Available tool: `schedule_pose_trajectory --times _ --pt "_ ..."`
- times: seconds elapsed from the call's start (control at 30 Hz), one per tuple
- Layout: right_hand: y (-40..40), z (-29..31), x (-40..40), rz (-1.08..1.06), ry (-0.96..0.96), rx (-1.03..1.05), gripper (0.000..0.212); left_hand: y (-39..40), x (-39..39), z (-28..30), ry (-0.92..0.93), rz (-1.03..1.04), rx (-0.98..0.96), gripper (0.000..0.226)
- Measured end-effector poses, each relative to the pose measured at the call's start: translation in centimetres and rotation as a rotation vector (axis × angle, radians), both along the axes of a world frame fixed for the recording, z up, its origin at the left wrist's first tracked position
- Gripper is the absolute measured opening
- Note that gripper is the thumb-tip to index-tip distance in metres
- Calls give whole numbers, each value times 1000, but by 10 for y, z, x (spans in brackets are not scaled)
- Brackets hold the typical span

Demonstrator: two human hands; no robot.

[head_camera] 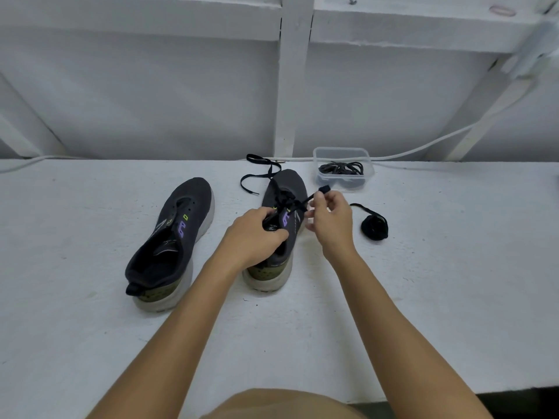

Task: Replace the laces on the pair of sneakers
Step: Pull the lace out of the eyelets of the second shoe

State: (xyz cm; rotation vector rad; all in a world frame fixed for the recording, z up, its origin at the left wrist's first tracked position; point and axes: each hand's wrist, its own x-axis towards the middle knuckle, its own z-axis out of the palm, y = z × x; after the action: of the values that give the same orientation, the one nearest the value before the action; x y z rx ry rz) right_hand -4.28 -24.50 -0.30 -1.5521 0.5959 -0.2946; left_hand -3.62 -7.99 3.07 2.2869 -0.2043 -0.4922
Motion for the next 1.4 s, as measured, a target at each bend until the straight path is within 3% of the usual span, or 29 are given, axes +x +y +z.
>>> schedule_pose_trajectory --times 0.13,0.33,0.4,0.53,0.67,0.87,1.1,1.3,1.4 --pt "1 -4 -7 327 88 32 16 0 -1 2 -21 4 8 47" --pt "0 -2 -7 394 58 -175 8 0 -2 3 -21 -8 8 45" --pt "1 -1 -5 351 34 -192 11 0 -1 2 -15 -6 6 46" --pt "4 1 -4 159 -16 69 8 -2 0 1 -3 -2 0 53" --pt "7 -3 -7 153 -6 134 6 0 2 0 10 1 -16 57" --pt "3 -3 -11 185 5 163 4 -1 26 11 -66 -7 17 22" --pt "6 -7 -12 63 12 288 13 -7 42 8 -153 -127 153 19" --pt "2 -8 -17 151 -16 222 3 -9 42 -7 -286 -154 154 8" --pt "-1 -6 -20 270 -15 96 13 -9 39 -15 -272 -158 77 10"
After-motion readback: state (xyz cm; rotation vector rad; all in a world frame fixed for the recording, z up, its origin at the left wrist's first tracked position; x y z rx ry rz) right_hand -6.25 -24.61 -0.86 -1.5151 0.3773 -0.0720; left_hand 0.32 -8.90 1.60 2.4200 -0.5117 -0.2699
